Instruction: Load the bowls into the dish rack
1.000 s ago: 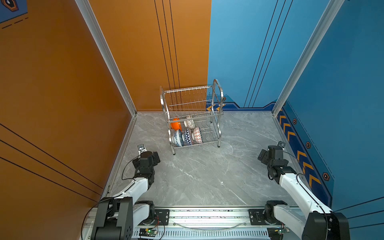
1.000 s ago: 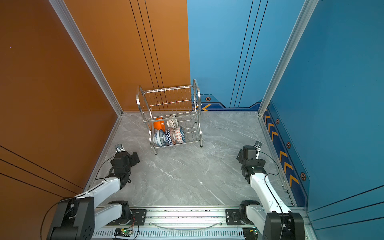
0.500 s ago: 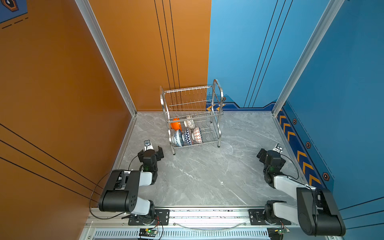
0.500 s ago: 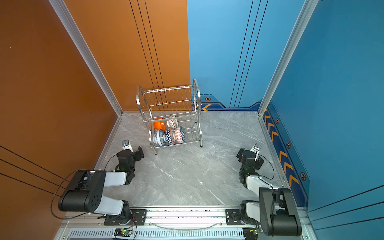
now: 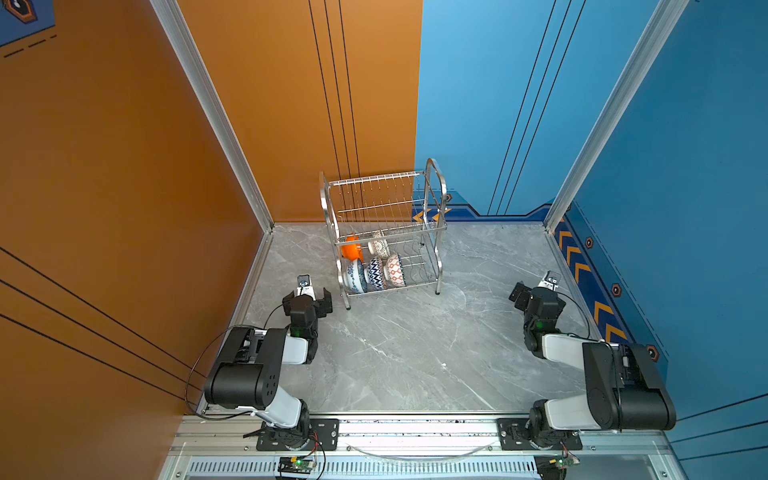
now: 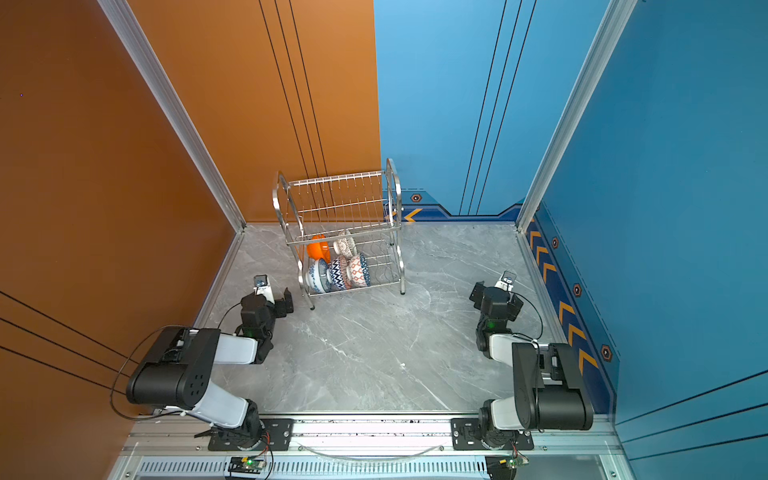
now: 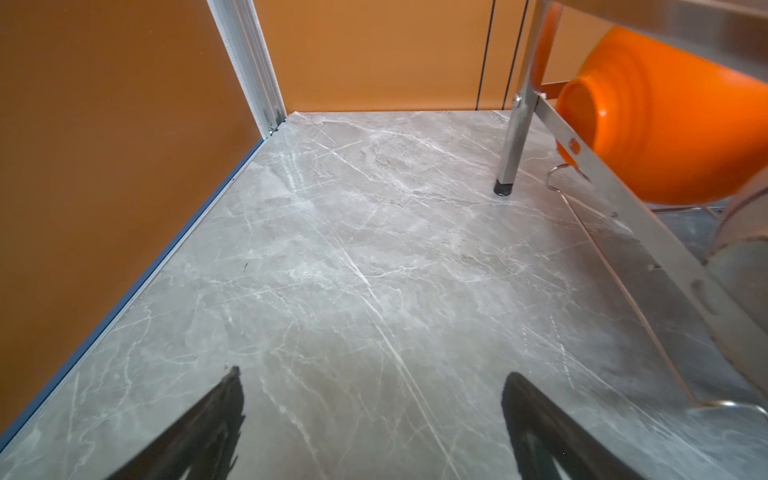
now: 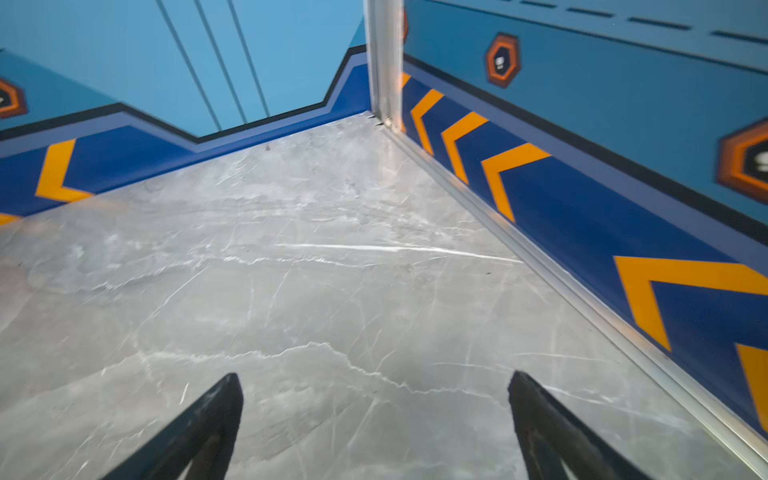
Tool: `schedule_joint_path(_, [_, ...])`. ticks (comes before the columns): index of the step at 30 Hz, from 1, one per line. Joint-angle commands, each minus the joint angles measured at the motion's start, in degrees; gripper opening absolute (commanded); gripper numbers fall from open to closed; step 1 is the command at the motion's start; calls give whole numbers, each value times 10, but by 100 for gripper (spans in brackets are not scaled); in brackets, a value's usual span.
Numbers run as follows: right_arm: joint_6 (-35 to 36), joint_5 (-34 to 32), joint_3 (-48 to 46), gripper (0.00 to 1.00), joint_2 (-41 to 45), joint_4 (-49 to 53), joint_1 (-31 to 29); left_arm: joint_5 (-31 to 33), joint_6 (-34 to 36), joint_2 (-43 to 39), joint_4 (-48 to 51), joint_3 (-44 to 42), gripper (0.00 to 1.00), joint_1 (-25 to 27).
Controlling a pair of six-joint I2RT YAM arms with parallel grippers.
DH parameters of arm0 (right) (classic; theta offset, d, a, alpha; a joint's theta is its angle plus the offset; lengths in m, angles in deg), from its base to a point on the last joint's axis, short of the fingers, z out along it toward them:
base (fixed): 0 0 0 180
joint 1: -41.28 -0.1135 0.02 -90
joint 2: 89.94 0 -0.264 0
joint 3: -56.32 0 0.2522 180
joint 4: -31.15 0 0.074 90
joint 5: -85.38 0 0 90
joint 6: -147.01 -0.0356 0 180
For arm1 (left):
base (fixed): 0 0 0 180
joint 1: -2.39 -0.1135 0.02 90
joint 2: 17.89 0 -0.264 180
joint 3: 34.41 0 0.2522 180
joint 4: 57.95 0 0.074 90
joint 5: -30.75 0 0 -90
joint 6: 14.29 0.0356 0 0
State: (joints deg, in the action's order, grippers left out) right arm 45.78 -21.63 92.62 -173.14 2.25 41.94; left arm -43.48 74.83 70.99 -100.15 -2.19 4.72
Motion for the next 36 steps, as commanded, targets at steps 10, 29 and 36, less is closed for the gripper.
schedule_joint_path(10, [70, 32, -16, 100, -52, -100, -37, 21, -7, 5, -5, 14, 98, 2])
schedule_joint_path(29, [71, 33, -16, 100, -55, -102, -37, 23, -4, 6, -5, 14, 98, 5])
schedule_joint_path(36, [72, 33, -18, 100, -55, -107, -37, 24, -4, 7, -5, 15, 98, 5])
